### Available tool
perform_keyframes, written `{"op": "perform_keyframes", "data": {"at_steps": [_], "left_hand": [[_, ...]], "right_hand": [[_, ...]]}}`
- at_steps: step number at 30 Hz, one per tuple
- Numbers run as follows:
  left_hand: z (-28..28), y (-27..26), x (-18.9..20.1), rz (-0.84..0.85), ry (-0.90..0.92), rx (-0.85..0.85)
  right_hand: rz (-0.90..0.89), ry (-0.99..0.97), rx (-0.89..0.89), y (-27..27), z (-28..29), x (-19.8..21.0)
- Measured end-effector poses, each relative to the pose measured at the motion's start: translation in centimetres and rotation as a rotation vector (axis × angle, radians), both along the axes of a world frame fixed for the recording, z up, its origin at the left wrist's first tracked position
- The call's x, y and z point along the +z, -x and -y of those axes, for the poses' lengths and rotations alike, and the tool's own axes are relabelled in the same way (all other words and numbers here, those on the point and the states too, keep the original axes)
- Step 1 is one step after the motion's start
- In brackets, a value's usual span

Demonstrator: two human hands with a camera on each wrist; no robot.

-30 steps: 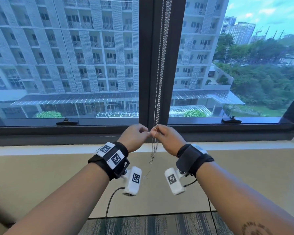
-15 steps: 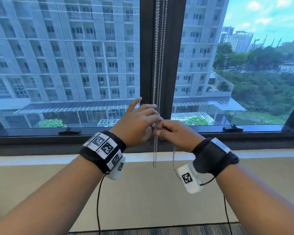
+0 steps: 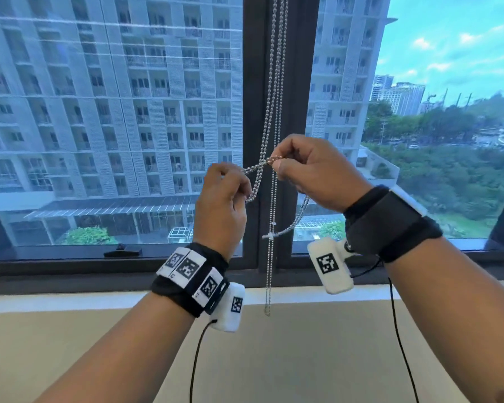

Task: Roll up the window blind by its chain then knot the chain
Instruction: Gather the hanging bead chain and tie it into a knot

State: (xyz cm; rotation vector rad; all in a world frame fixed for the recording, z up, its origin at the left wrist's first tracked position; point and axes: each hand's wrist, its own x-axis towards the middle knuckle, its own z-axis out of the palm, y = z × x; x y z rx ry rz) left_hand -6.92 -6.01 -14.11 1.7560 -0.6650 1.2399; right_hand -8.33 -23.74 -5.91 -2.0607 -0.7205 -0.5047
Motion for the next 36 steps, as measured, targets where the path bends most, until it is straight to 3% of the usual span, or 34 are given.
{"op": "perform_keyframes", "data": {"at_steps": [3,7,9,11,16,19,24,27,30,32,36], "left_hand": [[-0.8,-0.9,1.1,-0.153,-0.063,0.169],[-1.1,-0.6,3.1,-0.446,-0.399,0.396],[-1.2,-0.4,4.0,-0.579,-0.455,0.405],[-1.5,-0.2,4.6,-0.688,-0.357,0.279],[-1.2,1.0,4.1,-0.874,0.113,-0.297],[-0.5,1.4,3.3,-0.887,0.202,-0.411],[0.7,1.6,2.3,-0.821,0.170,-0.405],[0.7,1.5,1.9,-0.778,0.169,-0.319],[0.8,1.8,1.3,-0.694,0.055,-0.132],[1.3,2.1,1.1,-0.623,-0.059,0.013],[1.9,2.7,1.3,-0.555,-0.081,0.033]], "right_hand": [[0.030,0.017,-0.047,-0.5,-0.7,0.8],[0.129,0.103,-0.147,-1.2,-1.3,0.7],[0.174,0.139,-0.195,-1.6,-1.1,0.2],[0.170,0.113,-0.203,-1.8,-0.8,-0.6],[0.018,-0.140,-0.129,-2.0,-0.2,-2.9],[-0.034,-0.226,-0.083,-2.1,-0.6,-4.3],[-0.118,-0.273,-0.020,-1.7,-1.1,-5.4],[-0.221,-0.252,0.021,-1.0,-0.7,-5.3],[-0.297,-0.232,0.060,-0.2,-1.0,-5.4],[-0.229,-0.183,0.018,0.0,-1.7,-5.7],[-0.086,-0.185,-0.089,-0.3,-2.3,-6.1]]}}
